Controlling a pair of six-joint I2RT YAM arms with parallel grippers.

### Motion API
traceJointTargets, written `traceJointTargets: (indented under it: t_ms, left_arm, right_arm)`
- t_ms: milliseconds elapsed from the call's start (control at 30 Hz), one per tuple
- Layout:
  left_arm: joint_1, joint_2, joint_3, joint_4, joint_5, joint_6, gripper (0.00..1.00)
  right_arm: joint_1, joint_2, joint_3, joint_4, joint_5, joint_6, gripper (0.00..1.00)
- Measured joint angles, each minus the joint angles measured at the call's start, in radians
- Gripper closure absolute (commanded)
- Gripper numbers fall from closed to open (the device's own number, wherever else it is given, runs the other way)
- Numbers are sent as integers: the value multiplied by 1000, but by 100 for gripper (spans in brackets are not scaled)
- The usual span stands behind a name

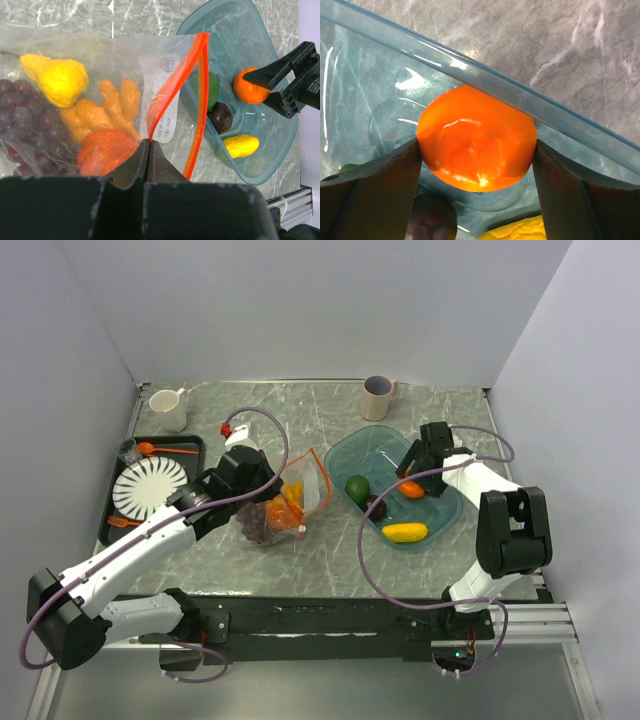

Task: Place the food in the zip-top bag and seal the zipper
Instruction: Pick up the fake fruit from the bin.

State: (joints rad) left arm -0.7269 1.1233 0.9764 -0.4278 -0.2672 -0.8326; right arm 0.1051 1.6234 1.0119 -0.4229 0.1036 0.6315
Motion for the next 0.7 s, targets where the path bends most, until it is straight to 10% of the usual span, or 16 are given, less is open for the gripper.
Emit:
traceJointTargets:
  t_ms: [167,700]
  left_arm:
    - [0,0,0,1,0,0,99]
    - [0,0,0,4,1,0,99]
  right_arm:
    - [0,-8,-4,5,-19,-16,39]
    - [75,-248,-31,-2,-251,-68,38]
